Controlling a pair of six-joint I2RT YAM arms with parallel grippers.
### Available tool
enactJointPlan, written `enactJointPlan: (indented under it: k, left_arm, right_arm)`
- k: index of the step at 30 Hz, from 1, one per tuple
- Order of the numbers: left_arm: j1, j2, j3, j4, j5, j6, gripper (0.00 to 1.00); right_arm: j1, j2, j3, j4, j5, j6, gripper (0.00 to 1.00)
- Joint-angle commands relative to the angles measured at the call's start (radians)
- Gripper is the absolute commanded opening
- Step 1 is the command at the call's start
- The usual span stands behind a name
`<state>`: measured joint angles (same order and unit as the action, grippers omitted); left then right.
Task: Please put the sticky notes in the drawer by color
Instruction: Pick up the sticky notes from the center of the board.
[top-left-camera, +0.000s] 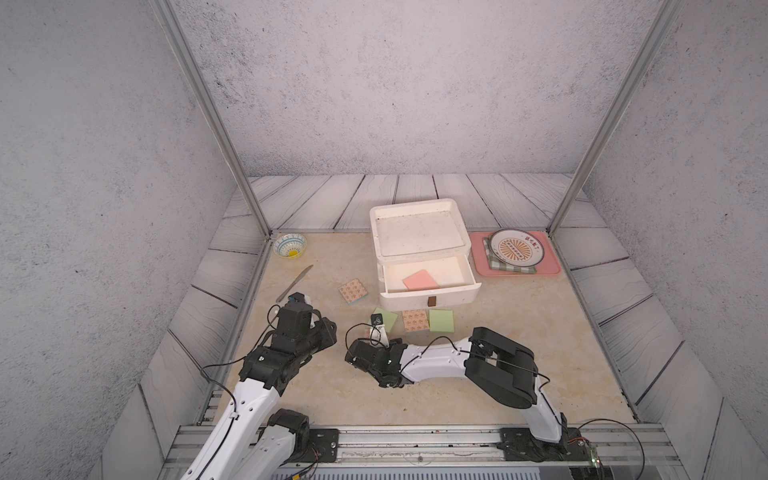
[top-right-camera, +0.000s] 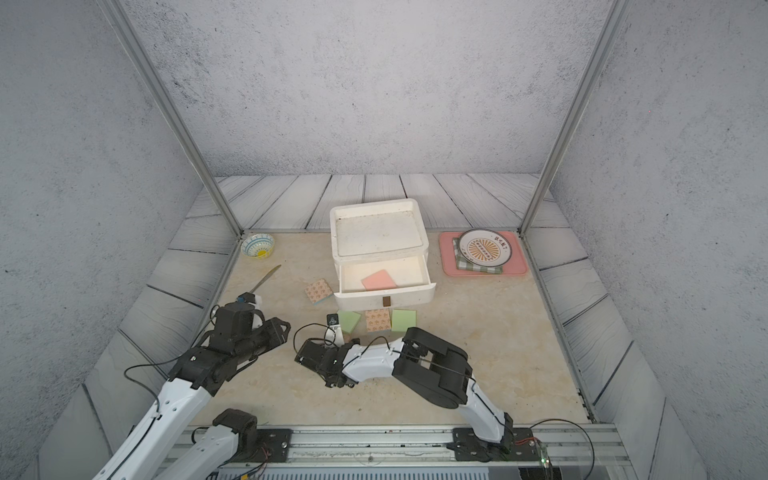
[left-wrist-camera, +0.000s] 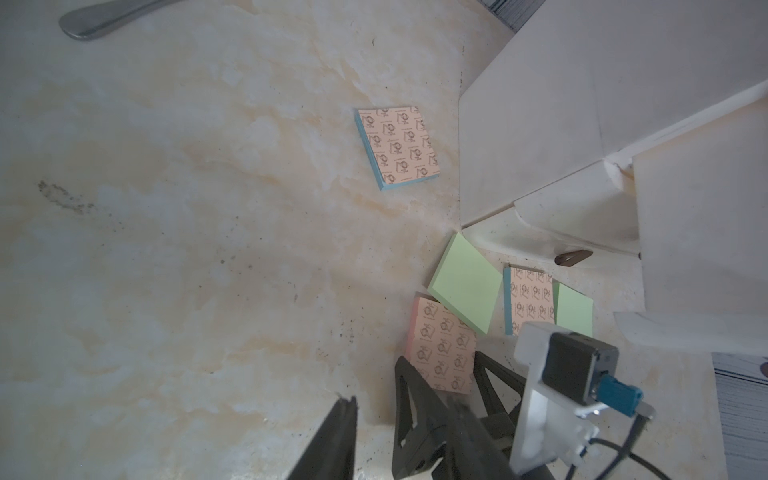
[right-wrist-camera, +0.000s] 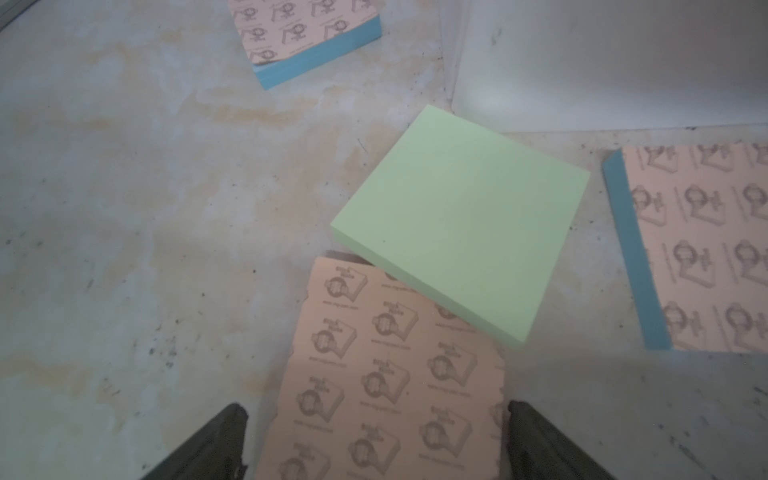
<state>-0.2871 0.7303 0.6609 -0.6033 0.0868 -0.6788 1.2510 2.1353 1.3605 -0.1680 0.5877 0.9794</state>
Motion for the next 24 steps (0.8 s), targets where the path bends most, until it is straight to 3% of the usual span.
enactJointPlan:
  k: [1, 5, 16, 19, 24]
  left_arm:
    - [0.011, -0.015, -0.003, -0.029, -0.023, 0.017, 0.4]
    - [0.012, -0.023, -0.006, -0.035, -0.022, 0.016, 0.4]
    - [0.012, -0.045, -0.032, -0.008, 0.003, -0.007, 0.4]
    - [0.012, -0.041, -0.038, 0.003, 0.015, -0.014, 0.4]
    - [0.013, -0.031, -0.041, 0.014, 0.024, -0.016, 0.4]
  right_arm:
    - [-0.008, 0.086, -0.01, -0.104, -0.072, 0.033, 0.95]
    - [-0.006, 0.086, 0.024, -0.209, -0.098, 0.021, 0.89]
    - [0.032, 0.047, -0.038, -0.218, -0.112, 0.023, 0.76]
    - [0.052, 0.035, -0.018, -0.236, -0.094, -0.008, 0.67]
    - [0.067, -0.06, -0.066, -0.233, -0.073, -0.033, 0.66]
